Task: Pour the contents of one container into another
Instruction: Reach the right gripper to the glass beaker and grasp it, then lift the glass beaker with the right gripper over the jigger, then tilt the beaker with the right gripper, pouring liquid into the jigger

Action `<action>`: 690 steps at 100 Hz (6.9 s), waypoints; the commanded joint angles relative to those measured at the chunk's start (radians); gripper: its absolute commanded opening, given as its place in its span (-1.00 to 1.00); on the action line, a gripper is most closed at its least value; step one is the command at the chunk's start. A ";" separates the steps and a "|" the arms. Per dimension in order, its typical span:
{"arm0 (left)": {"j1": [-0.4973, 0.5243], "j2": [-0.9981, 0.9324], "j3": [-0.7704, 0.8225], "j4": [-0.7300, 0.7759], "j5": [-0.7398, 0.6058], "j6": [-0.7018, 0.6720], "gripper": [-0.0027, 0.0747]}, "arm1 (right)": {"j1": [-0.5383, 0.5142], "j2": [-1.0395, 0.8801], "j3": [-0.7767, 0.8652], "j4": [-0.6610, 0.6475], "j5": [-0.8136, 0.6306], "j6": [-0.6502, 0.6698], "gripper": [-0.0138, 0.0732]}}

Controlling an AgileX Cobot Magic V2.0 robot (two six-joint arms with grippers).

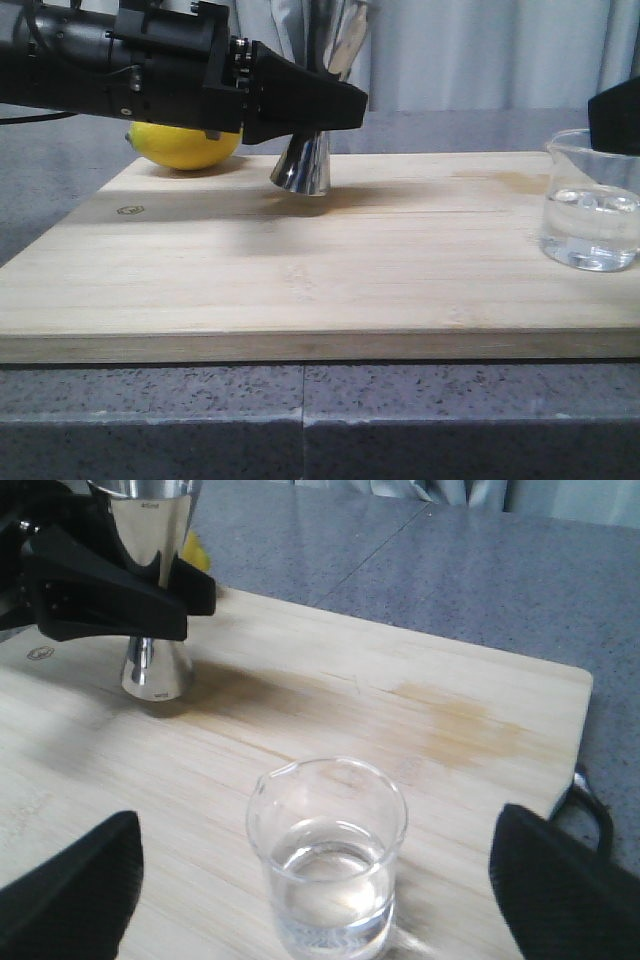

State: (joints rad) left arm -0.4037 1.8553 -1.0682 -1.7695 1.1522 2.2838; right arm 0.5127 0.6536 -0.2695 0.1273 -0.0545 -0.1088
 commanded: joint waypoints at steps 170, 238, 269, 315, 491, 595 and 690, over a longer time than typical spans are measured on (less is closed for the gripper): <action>-0.010 -0.045 -0.028 -0.081 0.108 -0.004 -0.98 | 0.033 0.500 0.031 -0.022 -0.619 0.005 0.78; -0.010 -0.045 -0.028 -0.081 0.108 -0.004 -0.98 | 0.033 0.500 0.031 -0.022 -0.588 0.013 0.78; -0.010 -0.045 -0.028 -0.081 0.108 -0.004 -0.98 | 0.033 0.500 0.128 -0.022 -0.790 0.036 0.78; -0.010 -0.045 -0.028 -0.081 0.108 -0.004 -0.98 | 0.033 0.500 0.131 -0.056 -0.811 0.039 0.20; -0.010 -0.045 -0.028 -0.081 0.108 -0.004 -0.98 | -0.107 0.500 -0.317 -0.191 -0.249 0.039 -0.13; -0.010 -0.045 -0.028 -0.081 0.108 -0.004 -0.98 | 0.028 0.562 -0.705 -0.456 0.117 0.039 -0.06; -0.010 -0.045 -0.028 -0.081 0.108 -0.004 -0.98 | 0.132 0.642 -0.880 -0.548 0.364 -0.099 -0.06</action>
State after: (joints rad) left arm -0.4037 1.8560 -1.0682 -1.7640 1.1503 2.2838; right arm 0.6427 1.3199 -1.1042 -0.3937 0.3623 -0.1834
